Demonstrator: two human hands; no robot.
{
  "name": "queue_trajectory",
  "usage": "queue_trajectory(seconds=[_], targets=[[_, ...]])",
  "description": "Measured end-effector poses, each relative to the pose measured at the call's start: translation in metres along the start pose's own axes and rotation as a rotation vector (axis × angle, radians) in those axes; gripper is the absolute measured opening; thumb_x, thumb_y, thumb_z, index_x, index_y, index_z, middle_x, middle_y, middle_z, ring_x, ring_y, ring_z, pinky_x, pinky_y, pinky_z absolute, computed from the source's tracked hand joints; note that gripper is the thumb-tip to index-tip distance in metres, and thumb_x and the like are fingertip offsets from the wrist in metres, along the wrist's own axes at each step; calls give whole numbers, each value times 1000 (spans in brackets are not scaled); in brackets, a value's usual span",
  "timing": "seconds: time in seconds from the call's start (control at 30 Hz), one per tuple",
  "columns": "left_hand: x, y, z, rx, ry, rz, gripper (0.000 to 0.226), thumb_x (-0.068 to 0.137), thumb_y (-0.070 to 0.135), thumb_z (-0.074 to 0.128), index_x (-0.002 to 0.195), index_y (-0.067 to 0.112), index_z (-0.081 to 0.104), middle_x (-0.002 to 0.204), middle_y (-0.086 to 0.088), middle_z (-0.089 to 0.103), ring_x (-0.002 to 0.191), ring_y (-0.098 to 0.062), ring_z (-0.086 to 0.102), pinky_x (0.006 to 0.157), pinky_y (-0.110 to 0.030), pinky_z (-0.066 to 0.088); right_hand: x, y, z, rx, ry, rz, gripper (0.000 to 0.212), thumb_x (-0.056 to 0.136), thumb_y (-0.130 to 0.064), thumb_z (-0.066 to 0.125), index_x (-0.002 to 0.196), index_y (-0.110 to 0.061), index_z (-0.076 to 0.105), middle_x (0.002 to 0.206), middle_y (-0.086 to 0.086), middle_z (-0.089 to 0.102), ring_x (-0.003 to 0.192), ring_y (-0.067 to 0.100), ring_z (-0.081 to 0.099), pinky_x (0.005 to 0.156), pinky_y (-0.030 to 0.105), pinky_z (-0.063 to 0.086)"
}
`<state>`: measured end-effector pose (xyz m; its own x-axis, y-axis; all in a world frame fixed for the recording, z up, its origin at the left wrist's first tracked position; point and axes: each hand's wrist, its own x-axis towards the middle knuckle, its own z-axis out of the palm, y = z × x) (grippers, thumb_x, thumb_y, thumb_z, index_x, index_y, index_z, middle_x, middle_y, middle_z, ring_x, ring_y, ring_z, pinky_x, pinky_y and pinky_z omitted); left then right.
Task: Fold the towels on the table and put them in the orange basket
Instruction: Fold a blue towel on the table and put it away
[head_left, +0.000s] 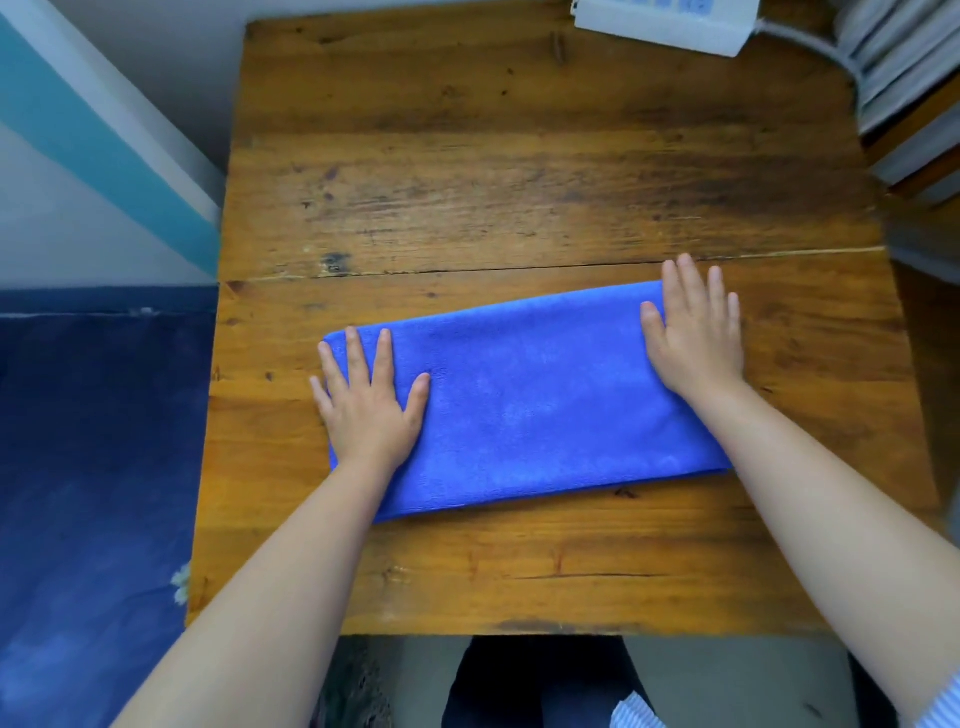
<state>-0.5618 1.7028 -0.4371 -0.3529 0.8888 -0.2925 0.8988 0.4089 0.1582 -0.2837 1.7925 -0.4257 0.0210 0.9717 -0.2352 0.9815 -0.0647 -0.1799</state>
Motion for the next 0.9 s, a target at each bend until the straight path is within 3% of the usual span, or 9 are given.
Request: queue_trajectory(seconds=[0.1, 0.2, 0.27, 0.37, 0.57, 0.77, 0.9], targets=[[-13, 0, 0, 15, -3, 22, 67, 93, 46, 37, 148, 18, 11, 156, -14, 1, 144, -33, -5, 113, -53, -2, -18, 14, -6, 94, 48, 101, 56, 97, -34, 26, 146, -11, 10, 156, 9, 7, 144, 27, 1, 116, 45, 2], [-47, 0, 3, -11, 23, 105, 68, 89, 50, 30, 144, 11, 27, 153, -20, 17, 142, -39, 8, 111, -59, 5, -59, 7, -2, 108, 100, -11, 62, 90, -37, 23, 145, -8, 16, 155, 13, 11, 144, 30, 4, 115, 48, 0], [-67, -6, 7, 29, -2, 140, 78, 80, 55, 14, 142, 12, 32, 152, -19, 21, 141, -41, 10, 110, -61, 7, -84, -4, 6, 88, 39, -110, 62, 87, -37, 24, 144, -11, 22, 154, 12, 12, 144, 30, 4, 113, 49, -2], [-83, -18, 14, 69, -64, 121, 85, 72, 60, 2, 144, 20, 25, 155, -12, 11, 143, -36, 1, 112, -57, 5, -103, -5, 25, -67, -88, -145, 55, 95, -40, 29, 145, -22, 18, 156, 3, 5, 144, 25, -4, 113, 48, -7], [-84, -20, 20, 84, -81, 95, 61, 93, 50, 33, 146, 25, 19, 157, -7, 2, 144, -29, -4, 113, -53, 3, -107, 11, 26, -48, -56, 4, 57, 95, -38, 33, 146, -20, 14, 156, -2, 6, 144, 25, 0, 113, 52, -2], [-76, -12, 6, 141, -76, 153, 61, 93, 44, 39, 145, 18, 24, 156, -13, 6, 144, -28, 0, 112, -55, -2, -127, 18, 22, 95, -80, 238, 60, 96, -36, 29, 146, -11, 6, 157, 2, 2, 144, 23, -3, 114, 52, -2], [-63, 23, -8, 80, -3, 392, 55, 92, 31, 50, 139, 8, 36, 152, -19, 19, 143, -33, 13, 113, -51, 7, -129, 8, 12, 162, 13, 300, 59, 91, -31, 45, 140, -6, 25, 150, 9, 26, 137, 27, 22, 105, 47, 23]])
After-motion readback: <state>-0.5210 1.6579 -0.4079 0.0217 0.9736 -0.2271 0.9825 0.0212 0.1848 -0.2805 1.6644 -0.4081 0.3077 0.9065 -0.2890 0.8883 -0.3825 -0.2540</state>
